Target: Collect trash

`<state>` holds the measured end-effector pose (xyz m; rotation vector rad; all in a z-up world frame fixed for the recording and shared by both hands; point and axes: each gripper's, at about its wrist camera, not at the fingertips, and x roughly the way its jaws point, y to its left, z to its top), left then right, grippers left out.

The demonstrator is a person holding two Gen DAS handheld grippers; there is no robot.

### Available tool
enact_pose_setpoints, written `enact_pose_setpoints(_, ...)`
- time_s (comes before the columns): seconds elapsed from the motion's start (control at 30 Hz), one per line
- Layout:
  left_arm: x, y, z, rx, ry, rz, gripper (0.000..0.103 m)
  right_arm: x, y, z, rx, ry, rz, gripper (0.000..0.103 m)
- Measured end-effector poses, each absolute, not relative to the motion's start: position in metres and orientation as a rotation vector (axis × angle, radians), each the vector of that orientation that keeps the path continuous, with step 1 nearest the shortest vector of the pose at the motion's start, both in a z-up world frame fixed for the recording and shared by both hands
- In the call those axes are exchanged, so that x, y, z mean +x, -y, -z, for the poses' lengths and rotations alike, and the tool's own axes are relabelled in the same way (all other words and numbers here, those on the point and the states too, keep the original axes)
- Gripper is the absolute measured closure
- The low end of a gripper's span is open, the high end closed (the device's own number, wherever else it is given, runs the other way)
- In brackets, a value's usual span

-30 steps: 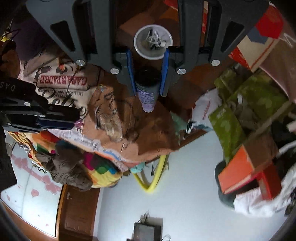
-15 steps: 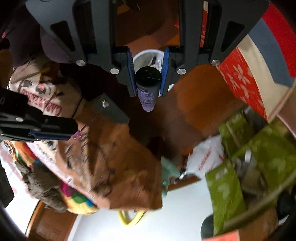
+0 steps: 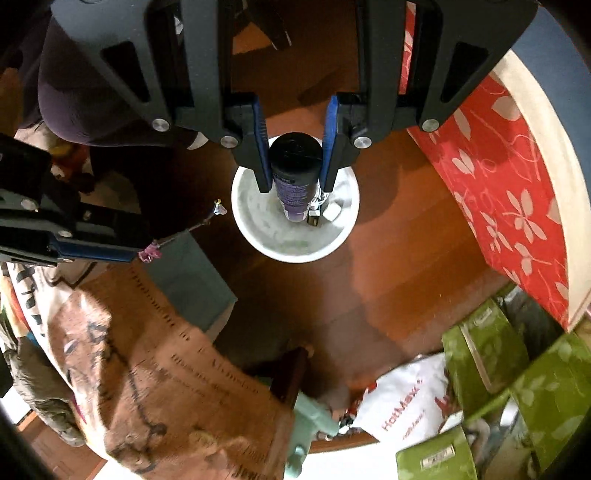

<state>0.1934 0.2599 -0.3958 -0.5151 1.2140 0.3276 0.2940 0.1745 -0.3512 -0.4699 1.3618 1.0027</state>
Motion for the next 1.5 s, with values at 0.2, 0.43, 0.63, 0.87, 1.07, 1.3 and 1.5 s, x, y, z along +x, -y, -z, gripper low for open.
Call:
enact_pose_setpoints(0.2,0.204,-0.263,0.413,-0.557,-1.248,-0.316,0.078,0.304,-0.175,0.36,-0.45,-1.401,-0.978,0.056)
enact_pose_setpoints(0.43,0.217,-0.261,0.419,-0.58,-1.264,-0.278,0.078,0.313,-0.16,0.355,-0.439,-1.385,-0.938,0.055)
enact_pose_setpoints(0.63,0.221,-0.252,0.405,-0.533,-1.271,-0.27,0.073,0.313,-0.148,0.337,-0.424,-1.34,-0.918,0.055)
enact_pose_setpoints(0.87,0.203,-0.24,0.337,-0.456,-1.167,-0.282,0.072,0.302,-0.125,0.286,-0.395,-1.21,-0.908,0.055)
enact_pose_setpoints(1.07,0.179,-0.221,0.259,-0.383,-1.009,-0.31,0.066,0.277,-0.098,0.221,-0.358,-1.051,-0.908,0.055)
enact_pose_setpoints(1.3,0.138,-0.182,0.162,-0.286,-0.814,-0.317,0.064,0.233,-0.048,0.139,-0.297,-0.816,-0.883,0.055)
enact_pose_setpoints(1.5,0.101,-0.139,0.084,-0.204,-0.648,-0.301,0.06,0.192,0.004,0.077,-0.205,-0.624,-0.785,0.055)
